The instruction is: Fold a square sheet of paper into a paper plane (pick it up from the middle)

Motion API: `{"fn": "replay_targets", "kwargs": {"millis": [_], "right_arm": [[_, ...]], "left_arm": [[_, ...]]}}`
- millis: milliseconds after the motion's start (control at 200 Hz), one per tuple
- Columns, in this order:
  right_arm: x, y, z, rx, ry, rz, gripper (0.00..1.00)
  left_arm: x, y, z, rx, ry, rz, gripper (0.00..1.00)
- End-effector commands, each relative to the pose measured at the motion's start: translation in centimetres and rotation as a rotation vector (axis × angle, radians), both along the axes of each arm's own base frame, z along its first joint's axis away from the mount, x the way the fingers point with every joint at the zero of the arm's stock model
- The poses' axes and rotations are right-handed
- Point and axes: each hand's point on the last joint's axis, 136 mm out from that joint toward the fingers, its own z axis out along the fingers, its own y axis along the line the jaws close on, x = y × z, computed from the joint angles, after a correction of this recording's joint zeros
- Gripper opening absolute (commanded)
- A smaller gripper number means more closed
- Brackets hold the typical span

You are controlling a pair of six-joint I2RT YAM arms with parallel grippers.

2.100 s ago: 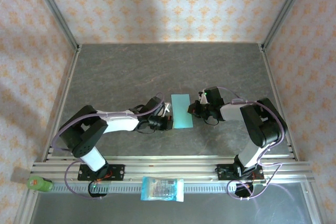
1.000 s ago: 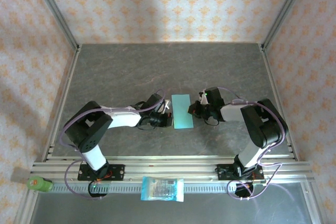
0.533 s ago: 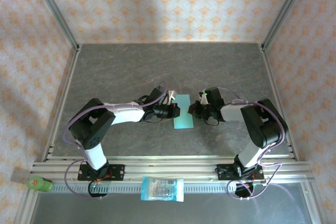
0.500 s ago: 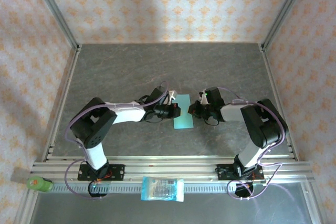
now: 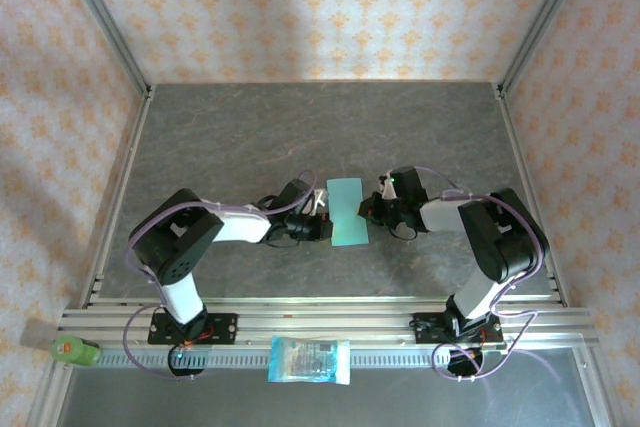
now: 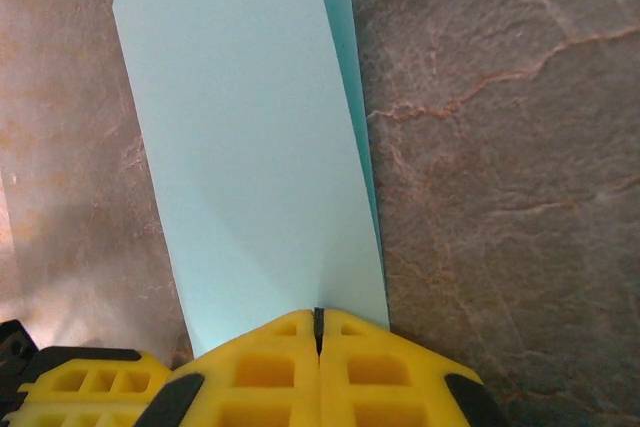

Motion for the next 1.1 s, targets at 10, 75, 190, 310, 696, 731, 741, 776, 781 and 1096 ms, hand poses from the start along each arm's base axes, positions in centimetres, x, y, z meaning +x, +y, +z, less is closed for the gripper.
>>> {"fn": "replay_targets", "kwargs": {"millis": [10,75,190,310,696,731,741,776,781,1096], "right_arm": [[-5.4,-3.8,-5.8,-0.175,0.249,-0.051,0.00],[-4.8,-2.9,-4.5,-0.121,0.213,-0.034,0.00],[-3.1,0.1,0.2,0.052,0.085,0.027,0.06],[-1.2,2.1,6.4,0.215,-0.073,0.039,0.13],[-4.0,-2.5,4.1,0.020,0.095,-0.148,0.47],[-4.5,-2.2,4.0,0.032,0.110,-0.130,0.47],[-4.6,-2.2,4.0,0.032,0.111,-0.128,0.47],[-5.1,-2.2,3.7,0.035,0.124,-0.125,0.47],[-5.1,-2.3,3.7,0.035,0.125,-0.125,0.47],[-6.9,-2.9,2.1,-0.018,0.181,-0.096,0.47]], "left_arm": [[-1.3,2.6,-0.2,0.100,-0.009,0.036,0.00],[0.0,2.4,1.9,0.063,-0.080,0.083,0.00],[2.3,1.9,5.7,-0.034,-0.179,0.164,0.00],[4.8,1.5,7.7,-0.144,-0.197,0.233,0.02],[11.3,-0.8,6.5,-0.156,-0.119,0.239,0.06],[11.8,-0.7,5.9,-0.146,-0.107,0.248,0.07],[12.1,-0.6,5.9,-0.145,-0.106,0.251,0.07],[12.6,-0.5,5.4,-0.139,-0.095,0.258,0.07],[12.6,-0.6,5.5,-0.140,-0.095,0.258,0.07],[14.5,-2.5,3.2,-0.148,-0.023,0.202,0.10]]}}
